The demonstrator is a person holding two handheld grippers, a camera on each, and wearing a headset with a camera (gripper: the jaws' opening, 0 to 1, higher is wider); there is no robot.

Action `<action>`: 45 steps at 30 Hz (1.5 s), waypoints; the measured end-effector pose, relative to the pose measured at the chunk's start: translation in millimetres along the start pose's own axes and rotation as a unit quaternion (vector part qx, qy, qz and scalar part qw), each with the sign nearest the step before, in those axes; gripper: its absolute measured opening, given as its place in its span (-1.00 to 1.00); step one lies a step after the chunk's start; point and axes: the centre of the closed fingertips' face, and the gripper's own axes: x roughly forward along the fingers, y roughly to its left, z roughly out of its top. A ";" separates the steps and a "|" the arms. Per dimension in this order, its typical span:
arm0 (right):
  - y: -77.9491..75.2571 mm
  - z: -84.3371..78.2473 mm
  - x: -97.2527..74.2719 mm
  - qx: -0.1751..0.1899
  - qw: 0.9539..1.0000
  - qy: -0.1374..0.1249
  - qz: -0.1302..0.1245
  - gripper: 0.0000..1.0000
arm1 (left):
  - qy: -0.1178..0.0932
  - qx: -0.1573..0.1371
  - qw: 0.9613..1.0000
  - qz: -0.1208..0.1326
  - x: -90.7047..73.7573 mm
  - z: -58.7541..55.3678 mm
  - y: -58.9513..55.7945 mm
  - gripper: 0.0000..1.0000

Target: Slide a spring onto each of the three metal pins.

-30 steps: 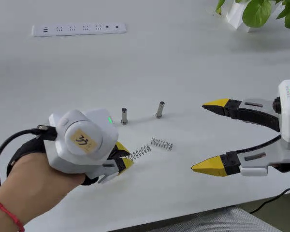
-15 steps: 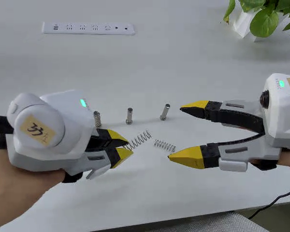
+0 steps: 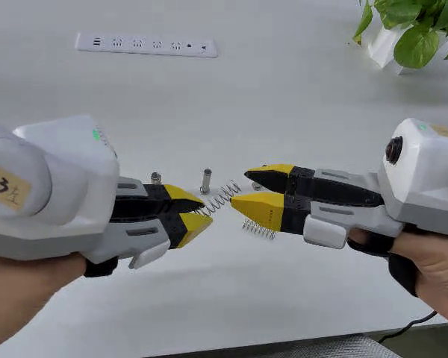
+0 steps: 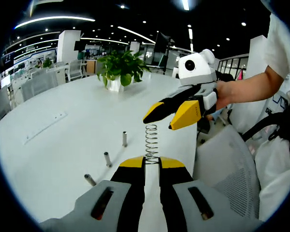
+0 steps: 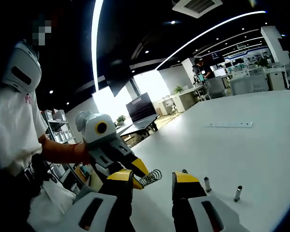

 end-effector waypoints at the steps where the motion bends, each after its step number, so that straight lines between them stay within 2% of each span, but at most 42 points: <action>1: 0.8 2.5 0.0 0.018 1.000 -0.011 0.004 -0.46 | -0.005 -0.004 1.000 -0.001 -0.4 2.3 -0.1 -0.87; 7: -0.2 3.1 0.0 0.042 0.999 -0.023 0.006 -0.50 | -0.027 -0.012 1.000 -0.005 -0.9 14.9 -0.7 -0.87; 14: 3.6 6.5 4.2 0.057 0.998 -0.035 0.013 -0.60 | -0.037 -0.013 0.999 -0.011 1.2 21.0 -3.0 -0.87; 20: 6.6 8.1 6.6 0.060 0.997 -0.040 0.017 -0.70 | -0.038 -0.014 0.999 -0.013 0.7 19.8 -4.0 -0.87; 27: 1.6 7.0 5.7 0.062 0.997 -0.041 0.016 -0.86 | -0.038 -0.016 0.999 -0.014 0.0 17.5 -4.9 -0.87; 35: 3.8 7.4 6.7 0.056 0.998 -0.036 0.016 -0.89 | -0.040 -0.021 0.999 -0.020 0.9 17.3 -7.0 -0.87; 45: 12.3 7.7 11.0 0.024 1.000 -0.008 0.016 -0.90 | -0.037 -0.023 0.999 -0.028 1.7 16.1 -8.6 -0.86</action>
